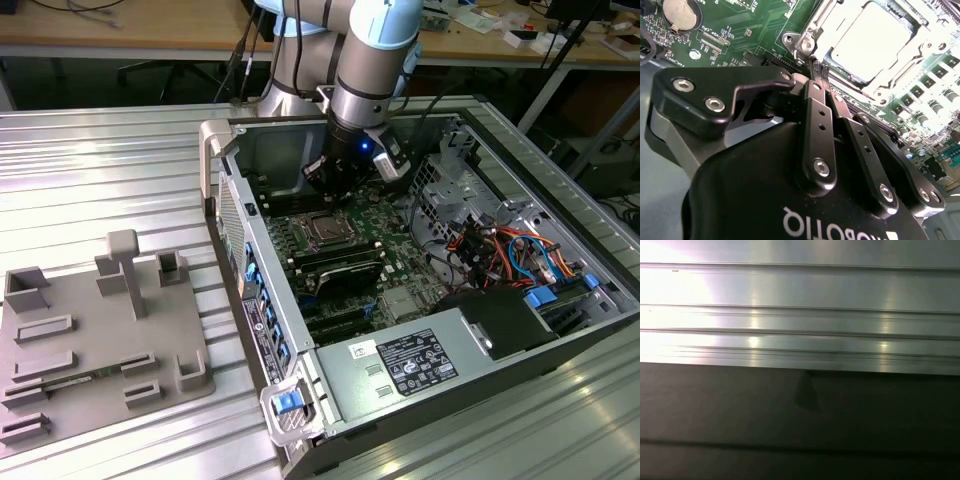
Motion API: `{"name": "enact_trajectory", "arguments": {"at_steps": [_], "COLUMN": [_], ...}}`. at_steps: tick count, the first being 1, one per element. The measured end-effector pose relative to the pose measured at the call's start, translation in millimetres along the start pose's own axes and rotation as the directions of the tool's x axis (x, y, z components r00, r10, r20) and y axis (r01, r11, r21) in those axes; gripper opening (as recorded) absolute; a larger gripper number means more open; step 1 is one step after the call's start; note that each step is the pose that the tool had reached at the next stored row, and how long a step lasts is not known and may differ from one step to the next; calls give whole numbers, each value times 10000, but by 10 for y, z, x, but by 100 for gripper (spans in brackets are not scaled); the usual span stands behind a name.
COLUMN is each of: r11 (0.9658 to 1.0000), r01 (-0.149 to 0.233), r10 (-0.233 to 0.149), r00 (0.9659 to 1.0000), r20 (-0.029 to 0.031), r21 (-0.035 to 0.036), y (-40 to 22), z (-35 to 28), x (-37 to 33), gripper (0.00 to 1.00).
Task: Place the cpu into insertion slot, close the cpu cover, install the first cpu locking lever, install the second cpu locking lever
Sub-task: 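Install the first cpu locking lever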
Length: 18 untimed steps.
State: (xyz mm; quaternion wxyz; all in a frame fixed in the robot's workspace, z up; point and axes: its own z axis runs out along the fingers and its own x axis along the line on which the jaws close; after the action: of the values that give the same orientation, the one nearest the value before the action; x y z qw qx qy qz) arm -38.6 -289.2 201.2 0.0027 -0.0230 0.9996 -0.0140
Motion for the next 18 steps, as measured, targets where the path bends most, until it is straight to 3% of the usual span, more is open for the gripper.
{"name": "enact_trajectory", "arguments": {"at_steps": [9, 18], "r11": [10000, 10000], "r01": [3, 2], "r10": [-3, -2], "r00": [10000, 10000], "r20": [-3, 3], "r21": [3, -5], "y": [46, 27], "z": [-18, -137], "x": [-1, -3], "gripper": [11, 11]}}
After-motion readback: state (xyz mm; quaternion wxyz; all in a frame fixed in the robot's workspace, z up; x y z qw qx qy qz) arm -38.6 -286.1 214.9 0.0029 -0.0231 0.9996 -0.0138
